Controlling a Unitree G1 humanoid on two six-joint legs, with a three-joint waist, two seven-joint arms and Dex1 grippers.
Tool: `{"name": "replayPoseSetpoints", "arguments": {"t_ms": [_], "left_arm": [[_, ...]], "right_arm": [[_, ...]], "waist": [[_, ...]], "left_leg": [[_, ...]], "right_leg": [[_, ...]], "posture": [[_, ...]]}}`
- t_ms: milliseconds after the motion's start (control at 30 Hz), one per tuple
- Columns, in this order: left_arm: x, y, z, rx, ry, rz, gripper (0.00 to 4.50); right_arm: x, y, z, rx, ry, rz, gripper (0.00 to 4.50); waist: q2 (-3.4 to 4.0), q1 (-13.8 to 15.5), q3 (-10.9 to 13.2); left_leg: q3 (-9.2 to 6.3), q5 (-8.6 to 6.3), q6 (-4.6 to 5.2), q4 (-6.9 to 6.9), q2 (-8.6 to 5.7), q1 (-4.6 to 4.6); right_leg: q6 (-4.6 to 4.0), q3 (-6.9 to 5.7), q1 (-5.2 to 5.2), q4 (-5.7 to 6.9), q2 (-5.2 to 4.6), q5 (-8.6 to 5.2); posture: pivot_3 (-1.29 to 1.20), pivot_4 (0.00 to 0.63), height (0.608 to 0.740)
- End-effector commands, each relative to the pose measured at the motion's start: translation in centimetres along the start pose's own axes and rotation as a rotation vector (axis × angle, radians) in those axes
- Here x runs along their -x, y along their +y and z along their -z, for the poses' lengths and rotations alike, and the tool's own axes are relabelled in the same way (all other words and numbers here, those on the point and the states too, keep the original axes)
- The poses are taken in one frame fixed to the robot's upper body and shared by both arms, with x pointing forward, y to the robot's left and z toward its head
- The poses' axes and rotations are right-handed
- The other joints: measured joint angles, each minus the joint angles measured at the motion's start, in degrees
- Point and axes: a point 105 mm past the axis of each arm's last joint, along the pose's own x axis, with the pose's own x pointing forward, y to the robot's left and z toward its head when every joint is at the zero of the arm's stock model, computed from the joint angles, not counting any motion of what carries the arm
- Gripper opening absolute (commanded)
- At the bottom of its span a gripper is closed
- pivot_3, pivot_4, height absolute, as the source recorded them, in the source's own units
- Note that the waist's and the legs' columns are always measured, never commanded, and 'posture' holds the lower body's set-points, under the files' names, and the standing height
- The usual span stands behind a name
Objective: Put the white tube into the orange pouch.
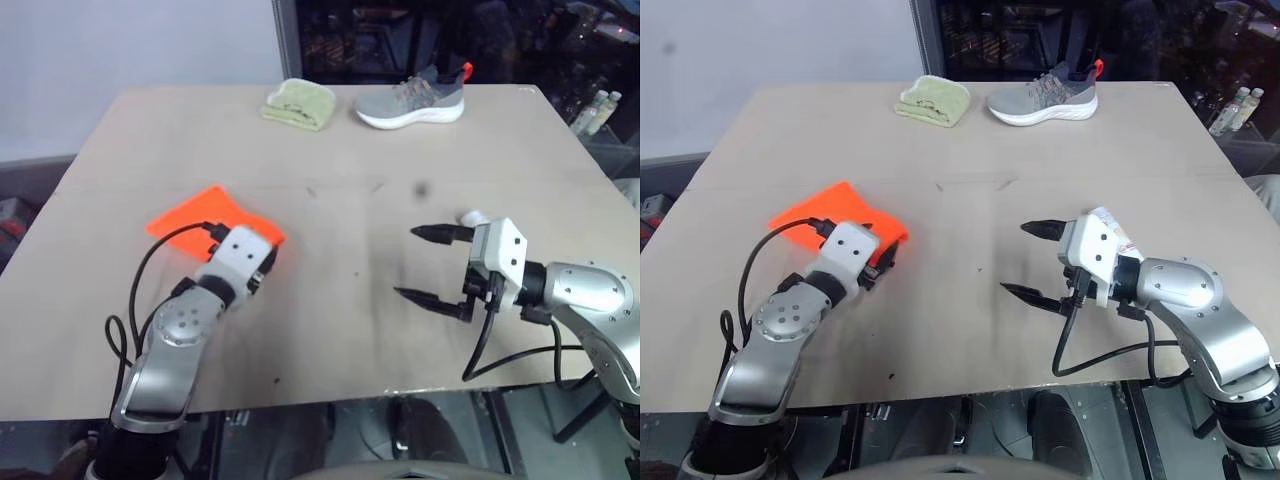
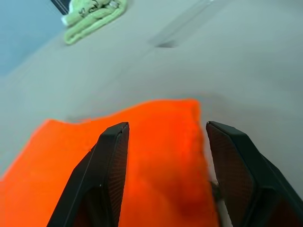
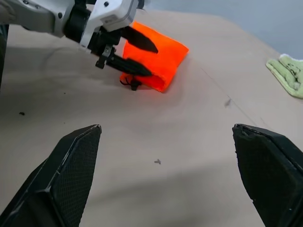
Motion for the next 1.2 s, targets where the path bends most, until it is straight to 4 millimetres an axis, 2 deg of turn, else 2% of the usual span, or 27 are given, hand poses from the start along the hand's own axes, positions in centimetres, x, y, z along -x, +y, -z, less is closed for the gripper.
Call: {"name": "replayPoseSetpoints", "arguments": {"t_ms": [33, 133, 267, 333, 433, 567, 600, 667, 700, 767, 867, 1000, 1100, 1200], "left_arm": [[0.5, 0.9, -1.5, -0.063, -0.018, -0.033, 1.4], [0.5, 1.0, -1.4, -0.075, 0.0, -0.021, 0.03], [0.7, 1.2, -1.5, -0.083, 0.01, -0.01, 0.03], [0.9, 1.7, -1.5, -0.017, 0.005, -0.006, 0.03], [0.9, 2.2, -2.3, 0.264, -0.023, 0.106, 0.03], [1.1, 3.7, -4.7, 0.597, -0.126, 0.363, 0.03], [1.1, 4.3, -5.2, 0.652, -0.132, 0.401, 0.03], [1.2, 5.0, -6.3, 0.768, -0.149, 0.504, 0.03], [1.3, 5.1, -6.6, 0.792, -0.149, 0.543, 0.03], [1.3, 5.3, -6.8, 0.822, -0.136, 0.58, 0.03], [1.3, 5.1, -6.5, 0.779, -0.1, 0.598, 0.03], [1.3, 4.9, -6.2, 0.785, -0.077, 0.615, 0.03], [1.1, 5.1, -5.9, 0.79, -0.073, 0.598, 0.03], [1.0, 5.5, -5.7, 0.796, -0.075, 0.576, 0.03]], "right_arm": [[0.2, 0.0, -0.9, 0.036, -0.02, 0.012, 4.5], [0.2, -0.1, -0.8, 0.035, -0.021, 0.017, 4.5], [0.2, -0.3, -0.7, 0.036, -0.021, 0.023, 4.5], [0.2, -0.3, -0.7, 0.036, -0.022, 0.027, 4.5], [0.1, -0.2, -0.7, 0.036, -0.027, 0.032, 4.5], [-0.2, -0.5, -0.3, 0.042, -0.015, 0.059, 4.5], [-0.3, -1.1, 0.3, 0.049, 0.018, 0.097, 4.5], [-0.1, -4.0, 2.9, 0.032, 0.154, 0.3, 4.5], [0.5, -5.8, 4.4, 0.034, 0.255, 0.428, 4.5], [1.9, -7.8, 6.1, 0.036, 0.385, 0.596, 4.5], [4.0, -9.0, 8.2, -0.039, 0.505, 0.712, 4.5], [5.6, -10.9, 9.9, -0.131, 0.579, 0.867, 4.5], [6.5, -11.3, 11.4, -0.229, 0.634, 0.924, 4.5], [7.0, -10.9, 12.9, -0.308, 0.69, 0.92, 4.5]], "waist": [[0.0, 0.01, 0.0], [0.0, 0.06, 0.0], [0.0, 0.13, 0.0], [0.0, 0.1, 0.0], [0.0, 0.17, 0.0], [-0.01, 0.1, 0.01], [-0.02, 0.04, 0.0], [-0.03, -0.15, 0.0], [-0.03, -0.25, 0.0], [-0.02, -0.57, 0.0], [-0.02, -0.73, 0.0], [0.0, -1.11, 0.02], [0.0, -1.38, 0.02], [0.0, -1.3, 0.02]], "left_leg": [[0.0, 0.0, 0.0, 0.0, 0.0, 0.0], [-0.01, 0.0, 0.0, 0.0, 0.0, -0.01], [-0.01, 0.0, 0.0, 0.04, 0.0, -0.04], [-0.02, 0.0, 0.0, 0.04, 0.0, -0.04], [-0.11, 0.0, 0.0, 0.05, 0.01, -0.04], [-0.2, 0.0, -0.01, 0.39, 0.01, -0.26], [-0.19, 0.0, -0.01, 0.39, -0.01, -0.23], [-0.18, 0.01, -0.01, 0.42, -0.05, -0.22], [-0.17, 0.01, -0.01, 0.43, -0.06, -0.21], [-0.12, 0.01, -0.02, 0.44, -0.12, -0.21], [-0.13, 0.15, -0.25, 0.4, -0.14, -0.27], [-0.08, 0.13, -0.24, 0.27, -0.11, -0.26], [-0.05, 0.02, -0.05, 0.27, -0.09, -0.23], [-0.03, 0.02, -0.04, 0.28, -0.1, -0.23]], "right_leg": [[0.0, -0.01, 0.0, 0.0, 0.0, 0.0], [0.0, -0.01, 0.0, 0.0, -0.01, 0.0], [-0.01, -0.03, 0.0, 0.0, -0.01, -0.01], [-0.03, -0.03, 0.0, 0.0, -0.02, -0.02], [-0.01, -0.05, 0.0, 0.02, -0.02, -0.01], [0.15, -0.42, 0.01, 0.08, 0.02, 0.08], [0.16, -0.4, 0.04, 0.09, 0.02, 0.08], [0.18, -0.42, 0.07, 0.11, 0.04, 0.07], [0.18, -0.42, 0.07, 0.12, 0.04, 0.07], [0.17, -0.36, 0.06, 0.15, 0.03, 0.08], [0.16, -0.33, -0.01, 0.14, 0.02, 0.09], [0.15, -0.26, -0.05, 0.12, 0.03, 0.1], [0.15, -0.2, -0.05, 0.12, 0.03, 0.1], [0.14, -0.21, -0.04, 0.12, 0.03, 0.1]], "posture": [[0.0, 0.15, 0.74], [0.0, 0.15, 0.74], [0.0, 0.15, 0.74], [0.0, 0.15, 0.74], [0.0, 0.15, 0.74], [0.0, 0.15, 0.74], [0.0, 0.15, 0.74], [0.0, 0.15, 0.74], [0.0, 0.15, 0.74], [0.0, 0.15, 0.74], [0.0, 0.15, 0.74], [0.0, 0.15, 0.74], [0.0, 0.15, 0.74], [0.0, 0.15, 0.74]]}}
